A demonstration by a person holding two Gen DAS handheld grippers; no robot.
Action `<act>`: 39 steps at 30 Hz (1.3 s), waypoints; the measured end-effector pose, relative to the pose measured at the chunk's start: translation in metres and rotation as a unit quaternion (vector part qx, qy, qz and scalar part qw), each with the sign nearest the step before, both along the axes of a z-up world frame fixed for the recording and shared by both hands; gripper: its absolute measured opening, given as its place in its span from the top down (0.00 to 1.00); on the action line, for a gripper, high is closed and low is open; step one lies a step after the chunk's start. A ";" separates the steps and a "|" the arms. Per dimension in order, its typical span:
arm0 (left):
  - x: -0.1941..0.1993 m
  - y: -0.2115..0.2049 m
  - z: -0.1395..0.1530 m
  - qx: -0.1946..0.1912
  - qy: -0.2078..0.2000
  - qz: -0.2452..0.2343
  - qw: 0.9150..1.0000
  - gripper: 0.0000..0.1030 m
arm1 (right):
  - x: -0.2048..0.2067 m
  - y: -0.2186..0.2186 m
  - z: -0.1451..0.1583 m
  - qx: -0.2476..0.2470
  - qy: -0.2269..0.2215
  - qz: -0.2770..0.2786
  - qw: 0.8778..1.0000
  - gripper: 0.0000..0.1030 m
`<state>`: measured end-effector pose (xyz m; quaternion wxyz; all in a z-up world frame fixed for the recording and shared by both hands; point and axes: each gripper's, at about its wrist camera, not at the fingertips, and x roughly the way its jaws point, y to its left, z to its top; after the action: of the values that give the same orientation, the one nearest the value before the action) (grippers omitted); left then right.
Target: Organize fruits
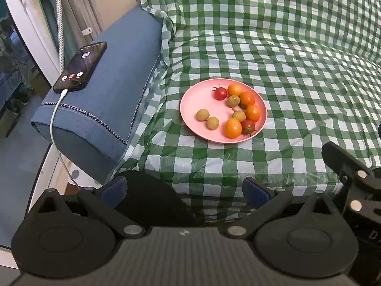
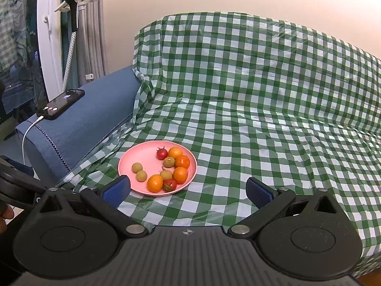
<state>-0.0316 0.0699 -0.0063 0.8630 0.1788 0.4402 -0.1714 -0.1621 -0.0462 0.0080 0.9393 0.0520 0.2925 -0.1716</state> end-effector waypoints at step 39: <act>-0.003 0.012 0.006 -0.010 -0.016 0.017 1.000 0.00 | 0.000 0.000 0.005 -0.005 -0.004 -0.007 1.000 0.01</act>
<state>-0.0347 0.0814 0.0000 0.8744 0.1658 0.4275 -0.1585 -0.1624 -0.0466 0.0126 0.9394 0.0505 0.2875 -0.1796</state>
